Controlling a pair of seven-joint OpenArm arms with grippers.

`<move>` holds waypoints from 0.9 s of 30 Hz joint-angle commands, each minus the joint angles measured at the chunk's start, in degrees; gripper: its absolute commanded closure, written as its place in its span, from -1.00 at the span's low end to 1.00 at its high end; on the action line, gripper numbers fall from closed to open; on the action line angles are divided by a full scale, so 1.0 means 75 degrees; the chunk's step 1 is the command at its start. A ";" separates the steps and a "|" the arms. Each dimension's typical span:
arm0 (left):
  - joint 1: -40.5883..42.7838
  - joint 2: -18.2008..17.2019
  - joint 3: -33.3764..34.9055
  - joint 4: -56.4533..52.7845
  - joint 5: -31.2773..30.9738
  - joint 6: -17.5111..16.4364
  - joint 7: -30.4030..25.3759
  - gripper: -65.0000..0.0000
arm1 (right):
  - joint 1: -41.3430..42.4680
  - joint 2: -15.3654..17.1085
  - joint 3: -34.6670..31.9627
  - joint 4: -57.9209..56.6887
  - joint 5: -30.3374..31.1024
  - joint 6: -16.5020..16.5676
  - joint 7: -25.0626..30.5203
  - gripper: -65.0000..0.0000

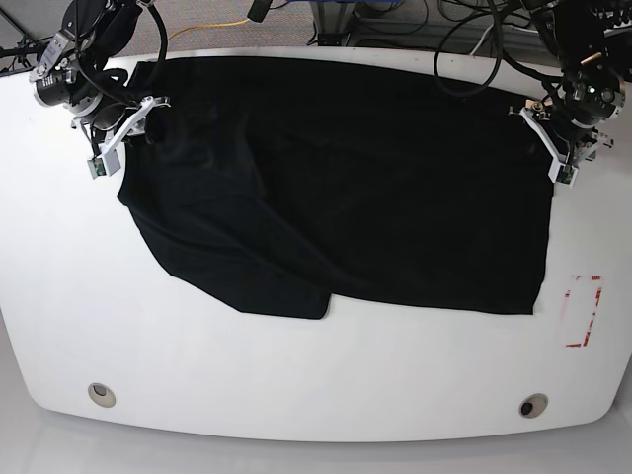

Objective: Fold the T-shirt properly

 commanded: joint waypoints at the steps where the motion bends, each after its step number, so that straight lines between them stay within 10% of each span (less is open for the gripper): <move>1: -0.0123 -0.0125 -0.0047 -0.0059 0.0087 0.0013 -0.0172 0.02 | 0.0100 0.0141 0.0035 -0.0256 0.0132 0.0008 0.0125 0.70; 15: 0.1131 0.0051 -0.0363 -0.0106 0.0403 0.0013 -0.0160 0.02 | -0.0017 0.1114 -0.0480 -0.2272 -0.1111 0.0008 0.1133 0.64; 27: 0.1482 0.0262 -0.0527 0.1195 0.0391 0.0013 -0.0101 -0.04 | -0.0392 0.1207 -0.0832 -0.0361 -0.1076 0.0008 0.1180 0.46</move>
